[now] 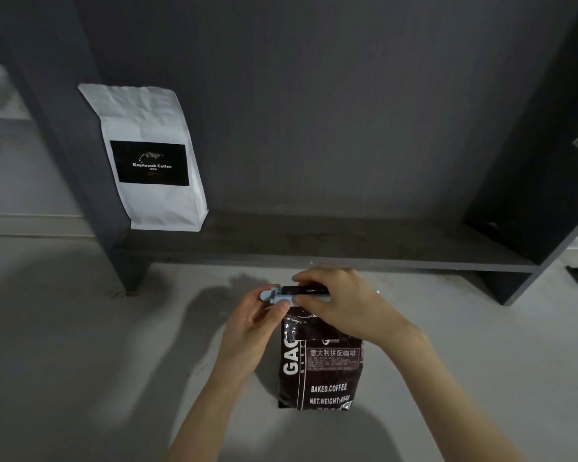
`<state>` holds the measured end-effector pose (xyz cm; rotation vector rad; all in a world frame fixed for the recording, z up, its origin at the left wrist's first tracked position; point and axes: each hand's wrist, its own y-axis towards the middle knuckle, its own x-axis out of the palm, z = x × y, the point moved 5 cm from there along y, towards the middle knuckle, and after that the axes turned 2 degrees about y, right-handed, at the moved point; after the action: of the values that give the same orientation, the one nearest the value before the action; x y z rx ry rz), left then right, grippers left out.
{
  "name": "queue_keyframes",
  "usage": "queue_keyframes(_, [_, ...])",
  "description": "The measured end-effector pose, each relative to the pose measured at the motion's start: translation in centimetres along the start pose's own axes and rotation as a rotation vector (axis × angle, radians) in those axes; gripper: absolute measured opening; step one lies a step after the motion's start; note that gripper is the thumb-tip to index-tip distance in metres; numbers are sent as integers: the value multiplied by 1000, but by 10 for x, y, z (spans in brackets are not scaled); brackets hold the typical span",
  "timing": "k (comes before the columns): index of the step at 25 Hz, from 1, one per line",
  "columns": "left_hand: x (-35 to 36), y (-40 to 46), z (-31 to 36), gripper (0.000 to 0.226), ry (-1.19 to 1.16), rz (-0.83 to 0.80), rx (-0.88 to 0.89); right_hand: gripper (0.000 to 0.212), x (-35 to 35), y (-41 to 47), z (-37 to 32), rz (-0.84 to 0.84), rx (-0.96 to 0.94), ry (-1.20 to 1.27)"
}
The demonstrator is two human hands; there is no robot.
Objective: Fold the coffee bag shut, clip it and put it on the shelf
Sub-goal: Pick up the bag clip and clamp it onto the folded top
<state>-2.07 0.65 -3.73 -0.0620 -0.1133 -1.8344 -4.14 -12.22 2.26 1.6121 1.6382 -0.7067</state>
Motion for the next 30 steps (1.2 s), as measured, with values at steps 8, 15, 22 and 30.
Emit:
queue_keyframes(8, [1, 1, 0, 12, -24, -9, -20, 26, 7, -5, 0, 48, 24, -63])
queue_keyframes(15, [3, 1, -1, 9, -35, -7, -8, 24, 10, -9, -1, 153, 10, -92])
queue_keyframes(22, [5, 0, -1, 6, -18, -4, 18, 23, 12, -11, 0, 197, 6, -111])
queue_keyframes(30, [1, 3, -3, 12, 20, -55, 27, 33, 10, -12, 1, 241, -53, -56])
